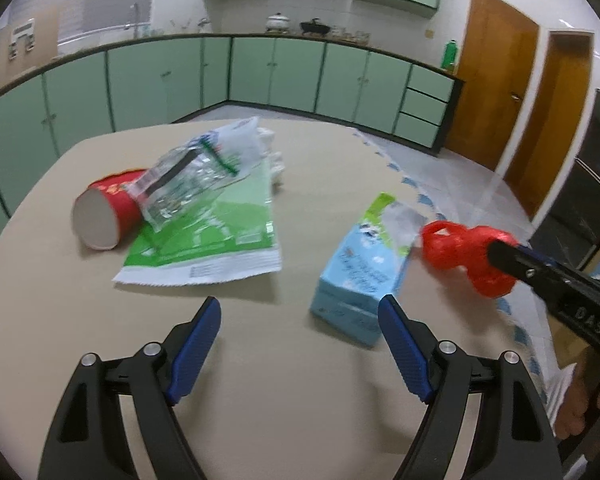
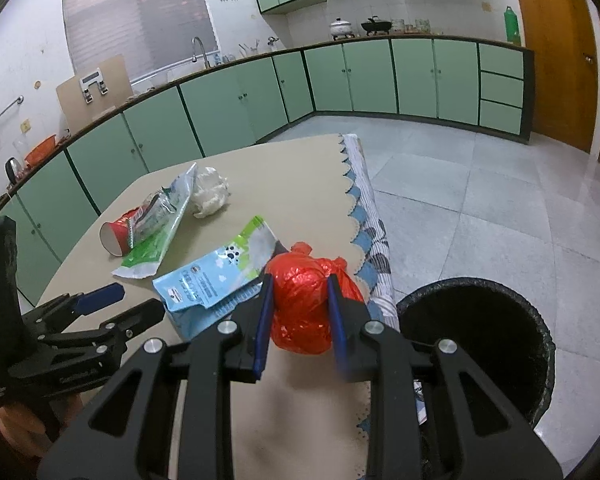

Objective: Collect trash
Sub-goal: 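Grasp the blue milk carton with the left tool while the right tool holds the mesh bag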

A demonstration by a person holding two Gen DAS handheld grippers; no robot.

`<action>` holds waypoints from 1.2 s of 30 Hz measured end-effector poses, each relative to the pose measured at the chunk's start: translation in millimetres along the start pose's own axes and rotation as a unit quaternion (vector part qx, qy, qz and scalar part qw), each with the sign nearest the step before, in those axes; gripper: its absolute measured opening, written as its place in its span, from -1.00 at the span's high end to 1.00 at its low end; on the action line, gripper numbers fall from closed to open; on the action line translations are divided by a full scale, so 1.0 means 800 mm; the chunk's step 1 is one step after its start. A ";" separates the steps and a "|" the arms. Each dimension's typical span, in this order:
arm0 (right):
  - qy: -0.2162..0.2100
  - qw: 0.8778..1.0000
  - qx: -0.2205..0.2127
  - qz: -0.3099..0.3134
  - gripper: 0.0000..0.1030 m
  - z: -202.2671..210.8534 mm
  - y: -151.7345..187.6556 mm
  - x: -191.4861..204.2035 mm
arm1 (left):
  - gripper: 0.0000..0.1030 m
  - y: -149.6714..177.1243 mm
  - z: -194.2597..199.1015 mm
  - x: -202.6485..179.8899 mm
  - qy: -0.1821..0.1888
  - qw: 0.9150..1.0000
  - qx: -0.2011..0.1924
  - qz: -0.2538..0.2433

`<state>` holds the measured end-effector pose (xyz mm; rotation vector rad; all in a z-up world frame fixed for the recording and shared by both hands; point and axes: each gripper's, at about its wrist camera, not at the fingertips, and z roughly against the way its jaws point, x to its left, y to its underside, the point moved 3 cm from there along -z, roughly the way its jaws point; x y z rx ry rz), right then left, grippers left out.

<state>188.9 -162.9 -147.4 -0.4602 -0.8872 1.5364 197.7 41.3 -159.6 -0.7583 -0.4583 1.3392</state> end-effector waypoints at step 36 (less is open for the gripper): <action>0.002 1.000 0.003 -0.012 0.52 -0.005 0.003 -0.015 | 0.08 0.010 -0.019 -0.062 0.034 0.997 0.033 -0.055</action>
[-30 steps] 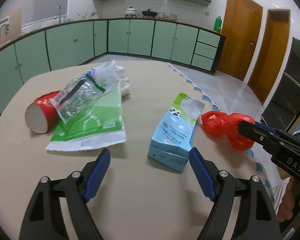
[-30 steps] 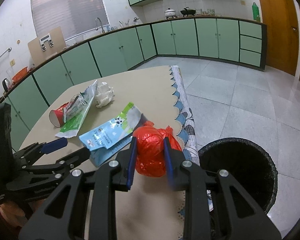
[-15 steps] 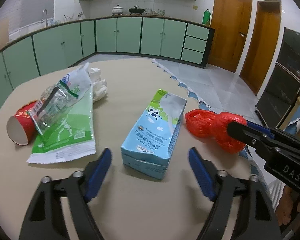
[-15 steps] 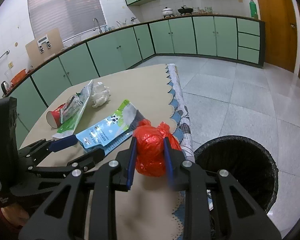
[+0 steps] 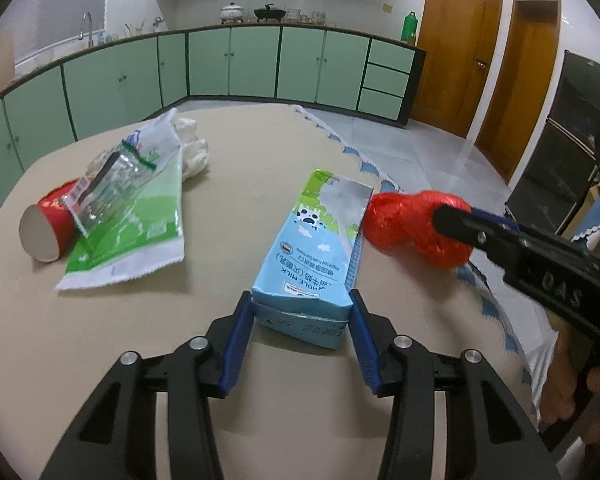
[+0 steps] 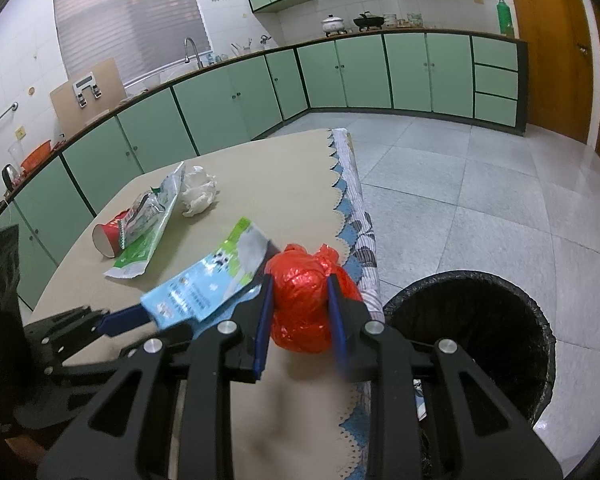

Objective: Collect trash
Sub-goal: 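Grasp the blue milk carton with the left tool while the right tool holds the mesh bag, then carry the blue carton and red mesh bag over the bin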

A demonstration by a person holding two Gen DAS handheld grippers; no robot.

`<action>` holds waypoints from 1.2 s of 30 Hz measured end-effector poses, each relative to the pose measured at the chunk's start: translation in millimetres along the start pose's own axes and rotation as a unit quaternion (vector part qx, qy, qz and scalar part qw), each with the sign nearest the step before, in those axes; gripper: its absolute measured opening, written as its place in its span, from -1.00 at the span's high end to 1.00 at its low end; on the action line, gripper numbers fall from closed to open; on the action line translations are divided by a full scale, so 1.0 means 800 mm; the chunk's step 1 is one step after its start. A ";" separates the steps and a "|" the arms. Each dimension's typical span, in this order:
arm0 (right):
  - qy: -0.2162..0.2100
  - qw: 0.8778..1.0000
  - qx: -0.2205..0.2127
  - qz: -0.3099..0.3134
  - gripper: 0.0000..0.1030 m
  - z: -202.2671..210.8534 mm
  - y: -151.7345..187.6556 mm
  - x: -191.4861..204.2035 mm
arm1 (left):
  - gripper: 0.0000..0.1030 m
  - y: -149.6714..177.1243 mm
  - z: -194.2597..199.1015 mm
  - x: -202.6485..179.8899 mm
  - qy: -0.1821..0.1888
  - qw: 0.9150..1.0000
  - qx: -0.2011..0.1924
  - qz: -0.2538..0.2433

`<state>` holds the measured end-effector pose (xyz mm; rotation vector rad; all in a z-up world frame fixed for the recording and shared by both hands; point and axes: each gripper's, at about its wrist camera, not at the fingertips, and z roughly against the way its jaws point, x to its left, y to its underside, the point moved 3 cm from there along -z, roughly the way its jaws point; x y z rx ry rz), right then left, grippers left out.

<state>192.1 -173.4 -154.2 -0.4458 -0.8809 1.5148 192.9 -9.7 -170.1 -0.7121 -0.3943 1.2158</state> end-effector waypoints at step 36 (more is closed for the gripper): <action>0.044 0.997 -0.051 -0.024 0.52 0.067 -0.002 -0.048 | 0.10 -0.031 0.027 -0.049 0.030 0.999 -0.045 -0.003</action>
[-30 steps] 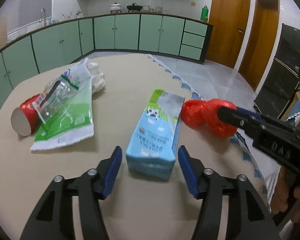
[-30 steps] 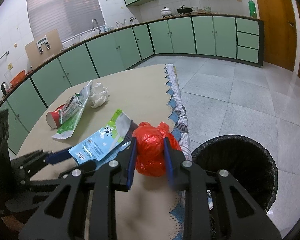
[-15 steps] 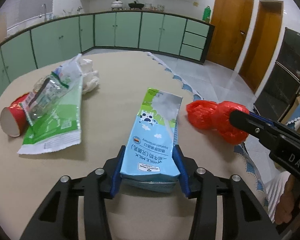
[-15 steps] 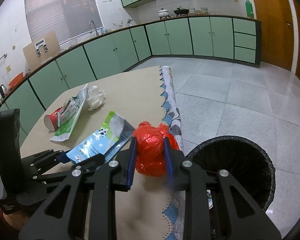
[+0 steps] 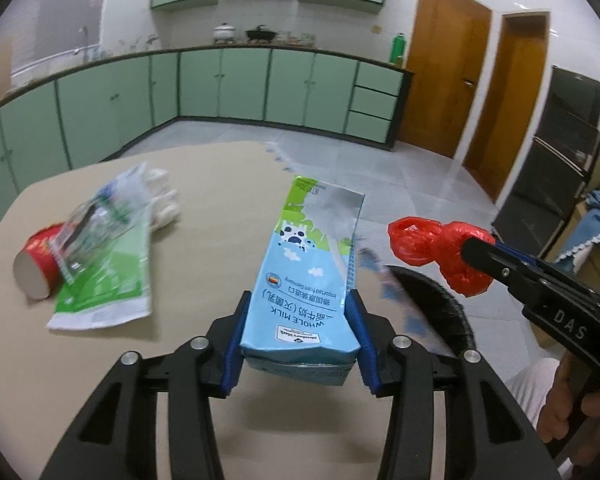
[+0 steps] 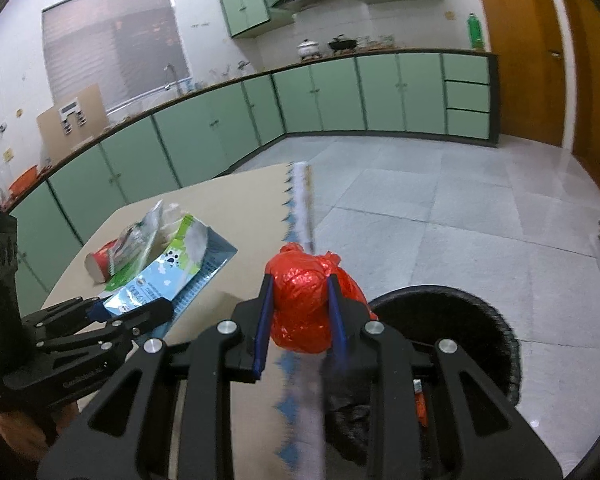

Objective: Collect trash
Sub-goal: 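Carry the blue carton and red mesh bag over the bin, then open both tools over the bin to drop the carton and mesh bag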

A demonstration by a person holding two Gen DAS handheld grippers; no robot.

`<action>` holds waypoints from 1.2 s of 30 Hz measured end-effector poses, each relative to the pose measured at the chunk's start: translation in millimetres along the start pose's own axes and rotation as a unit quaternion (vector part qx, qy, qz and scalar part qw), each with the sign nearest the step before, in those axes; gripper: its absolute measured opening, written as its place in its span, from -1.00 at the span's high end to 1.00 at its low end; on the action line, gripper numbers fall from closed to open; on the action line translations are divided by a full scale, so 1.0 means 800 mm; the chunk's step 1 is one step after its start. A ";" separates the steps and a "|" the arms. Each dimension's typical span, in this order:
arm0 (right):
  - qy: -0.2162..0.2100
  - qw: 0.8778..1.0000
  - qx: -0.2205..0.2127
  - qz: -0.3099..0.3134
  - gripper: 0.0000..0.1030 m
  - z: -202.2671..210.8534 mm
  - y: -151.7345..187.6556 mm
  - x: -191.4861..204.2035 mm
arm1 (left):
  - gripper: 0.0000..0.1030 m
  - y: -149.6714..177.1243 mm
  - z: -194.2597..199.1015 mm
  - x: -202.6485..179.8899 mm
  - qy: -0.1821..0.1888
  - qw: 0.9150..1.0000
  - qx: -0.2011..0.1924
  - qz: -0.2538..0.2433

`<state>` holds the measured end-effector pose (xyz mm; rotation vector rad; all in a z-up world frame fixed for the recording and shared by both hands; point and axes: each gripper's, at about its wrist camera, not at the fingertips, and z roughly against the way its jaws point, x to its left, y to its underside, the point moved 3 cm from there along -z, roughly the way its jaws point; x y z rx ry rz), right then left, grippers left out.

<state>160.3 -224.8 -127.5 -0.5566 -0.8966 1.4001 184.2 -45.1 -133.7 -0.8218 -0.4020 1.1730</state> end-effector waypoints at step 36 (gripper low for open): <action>0.118 0.983 0.011 -0.140 0.05 -0.003 0.040 -0.228 | 0.00 -0.044 -0.140 -0.189 0.082 0.991 0.086 -0.056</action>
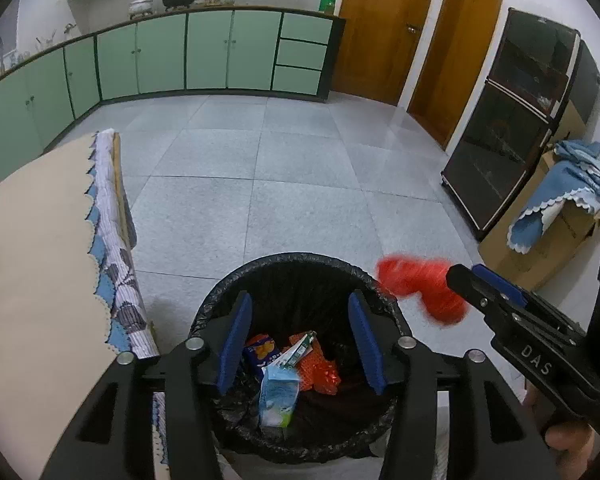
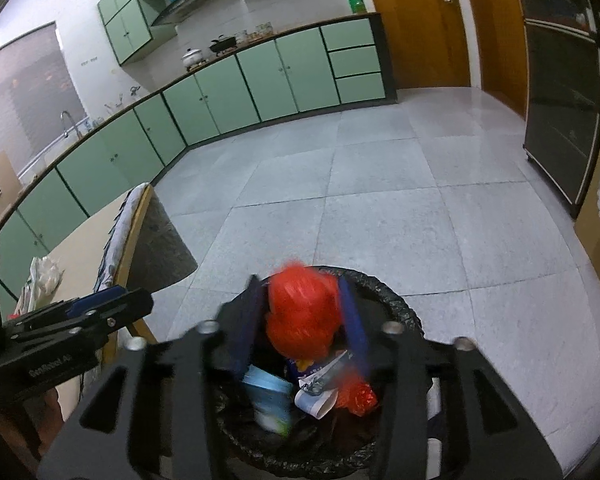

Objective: Collect trash
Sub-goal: 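Open both tools over the bin to drop the carton and mesh bag, then move both open tools back over the trash on the table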

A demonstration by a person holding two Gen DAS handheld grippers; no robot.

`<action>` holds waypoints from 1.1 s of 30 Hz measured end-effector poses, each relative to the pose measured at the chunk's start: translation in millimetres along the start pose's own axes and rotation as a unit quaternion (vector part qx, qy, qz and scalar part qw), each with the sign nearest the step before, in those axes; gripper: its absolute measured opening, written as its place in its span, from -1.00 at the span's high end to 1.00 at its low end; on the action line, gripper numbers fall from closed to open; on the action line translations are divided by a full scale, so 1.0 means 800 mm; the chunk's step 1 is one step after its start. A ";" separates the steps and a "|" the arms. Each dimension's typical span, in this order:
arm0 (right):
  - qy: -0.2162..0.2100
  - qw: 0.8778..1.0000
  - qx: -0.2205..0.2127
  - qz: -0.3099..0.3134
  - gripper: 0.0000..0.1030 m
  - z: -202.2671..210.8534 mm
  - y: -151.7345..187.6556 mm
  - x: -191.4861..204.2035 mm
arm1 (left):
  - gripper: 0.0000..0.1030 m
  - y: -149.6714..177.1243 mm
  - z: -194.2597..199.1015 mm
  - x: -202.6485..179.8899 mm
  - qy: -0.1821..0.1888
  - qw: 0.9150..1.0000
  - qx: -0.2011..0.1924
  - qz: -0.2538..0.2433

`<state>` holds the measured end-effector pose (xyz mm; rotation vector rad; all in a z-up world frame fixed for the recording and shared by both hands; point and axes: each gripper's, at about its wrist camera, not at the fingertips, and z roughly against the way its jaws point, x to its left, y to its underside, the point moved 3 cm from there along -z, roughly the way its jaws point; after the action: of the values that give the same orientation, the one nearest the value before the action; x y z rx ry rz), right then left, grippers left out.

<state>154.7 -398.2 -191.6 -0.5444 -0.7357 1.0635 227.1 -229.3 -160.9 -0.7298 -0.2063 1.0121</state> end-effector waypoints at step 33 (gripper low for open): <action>-0.104 0.986 -0.037 0.121 -0.80 0.038 -0.008 0.249 | -0.59 0.089 0.255 0.266 -0.237 0.956 -0.129 0.112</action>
<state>193.5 -216.8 -113.0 -0.6022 -0.9117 1.3377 193.6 63.0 -89.5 -0.7481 -0.6948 1.3868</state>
